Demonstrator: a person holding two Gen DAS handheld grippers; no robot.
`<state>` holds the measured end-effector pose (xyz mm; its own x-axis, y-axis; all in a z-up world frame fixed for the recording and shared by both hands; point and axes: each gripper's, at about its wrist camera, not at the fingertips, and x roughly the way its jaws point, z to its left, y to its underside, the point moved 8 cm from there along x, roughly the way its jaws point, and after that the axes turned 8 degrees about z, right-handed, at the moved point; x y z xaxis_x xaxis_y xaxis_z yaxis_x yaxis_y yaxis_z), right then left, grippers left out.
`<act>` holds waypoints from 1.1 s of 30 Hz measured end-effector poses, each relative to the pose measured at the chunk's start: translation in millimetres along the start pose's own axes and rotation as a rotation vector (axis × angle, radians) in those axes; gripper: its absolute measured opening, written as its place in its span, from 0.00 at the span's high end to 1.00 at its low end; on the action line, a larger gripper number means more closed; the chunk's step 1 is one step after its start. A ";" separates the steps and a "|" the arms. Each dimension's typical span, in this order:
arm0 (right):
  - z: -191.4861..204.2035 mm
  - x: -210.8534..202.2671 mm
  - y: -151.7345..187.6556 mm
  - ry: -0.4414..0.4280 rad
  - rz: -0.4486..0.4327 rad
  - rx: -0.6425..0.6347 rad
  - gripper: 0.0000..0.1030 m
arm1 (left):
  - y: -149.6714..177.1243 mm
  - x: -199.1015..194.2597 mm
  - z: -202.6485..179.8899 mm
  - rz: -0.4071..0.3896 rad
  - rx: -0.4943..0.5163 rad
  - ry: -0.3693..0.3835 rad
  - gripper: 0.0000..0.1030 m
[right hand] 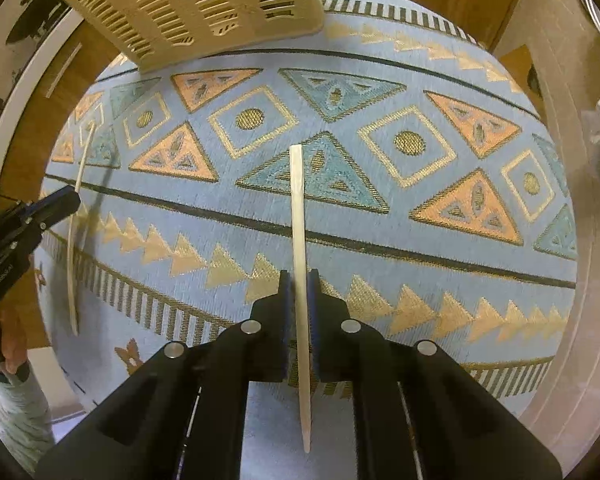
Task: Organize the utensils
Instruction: 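Lift both held chopsticks up over the beige basket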
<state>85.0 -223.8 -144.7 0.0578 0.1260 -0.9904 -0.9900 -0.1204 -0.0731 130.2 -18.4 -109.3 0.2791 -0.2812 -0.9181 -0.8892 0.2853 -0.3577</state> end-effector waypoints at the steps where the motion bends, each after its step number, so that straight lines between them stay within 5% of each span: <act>1: 1.2 -0.1 -0.2 0.023 -0.006 -0.012 0.94 | -0.1 -1.6 -1.4 -0.010 0.003 -0.003 0.90; 6: 13.3 -7.4 2.4 -0.018 -0.038 -0.032 0.96 | -6.6 -27.2 -10.8 -0.118 0.018 0.022 0.90; 12: 39.8 -65.7 1.7 -0.121 -0.213 -0.113 0.96 | -24.1 -82.4 -19.9 -0.308 0.017 0.093 0.91; 20: 76.1 -186.7 -18.0 -0.263 -0.641 -0.199 0.96 | -64.3 -174.4 -35.6 -0.648 -0.001 0.158 0.91; 28: 60.8 -265.0 -58.5 -0.234 -0.973 -0.147 0.96 | -116.4 -222.9 -54.6 -0.903 0.017 0.042 0.91; 33: 36.9 -290.5 -91.7 -0.200 -1.123 -0.077 0.96 | -143.5 -228.2 -59.4 -0.980 0.028 -0.034 0.91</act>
<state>154.2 -213.1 154.1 0.8767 0.3539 -0.3257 -0.3816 0.0998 -0.9189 172.5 -49.6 161.7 0.8998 -0.3787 -0.2165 -0.2493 -0.0392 -0.9676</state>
